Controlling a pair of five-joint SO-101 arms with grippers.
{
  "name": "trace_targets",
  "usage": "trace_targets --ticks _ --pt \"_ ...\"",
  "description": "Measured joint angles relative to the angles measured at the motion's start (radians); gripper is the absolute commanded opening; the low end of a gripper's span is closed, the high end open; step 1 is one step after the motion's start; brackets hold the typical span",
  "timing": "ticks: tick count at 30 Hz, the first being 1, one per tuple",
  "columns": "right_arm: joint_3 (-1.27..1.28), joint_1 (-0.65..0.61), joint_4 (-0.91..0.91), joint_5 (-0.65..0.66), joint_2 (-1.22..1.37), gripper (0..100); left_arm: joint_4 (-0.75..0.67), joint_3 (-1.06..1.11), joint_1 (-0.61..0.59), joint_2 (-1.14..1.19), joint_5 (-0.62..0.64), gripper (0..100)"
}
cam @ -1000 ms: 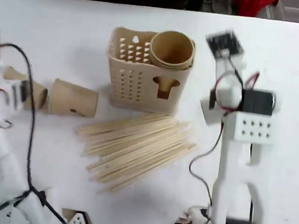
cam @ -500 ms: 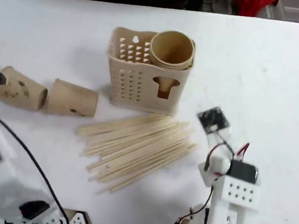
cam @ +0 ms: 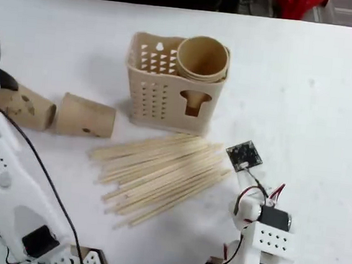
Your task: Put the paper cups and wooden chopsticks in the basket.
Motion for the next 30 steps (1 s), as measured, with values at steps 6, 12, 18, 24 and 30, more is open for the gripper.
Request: trace_targets --ticks 6,12,18,24,30 --pt "0.028 0.0 -0.043 -0.006 -0.002 1.7 0.0 -0.005 0.054 0.054 0.006 33" --pt "0.051 0.002 -0.086 -0.006 -0.002 1.7 0.0 0.092 0.061 0.057 0.005 33" --pt "0.052 0.002 -0.086 -0.006 -0.002 1.7 -0.002 0.203 0.061 -0.002 0.002 20" --pt "0.052 0.002 -0.086 -0.006 -0.002 1.7 -0.002 0.445 0.064 -0.181 -0.092 14" --pt "0.052 0.002 -0.086 -0.006 -0.002 1.7 -0.002 0.572 0.068 -0.391 -0.14 10"
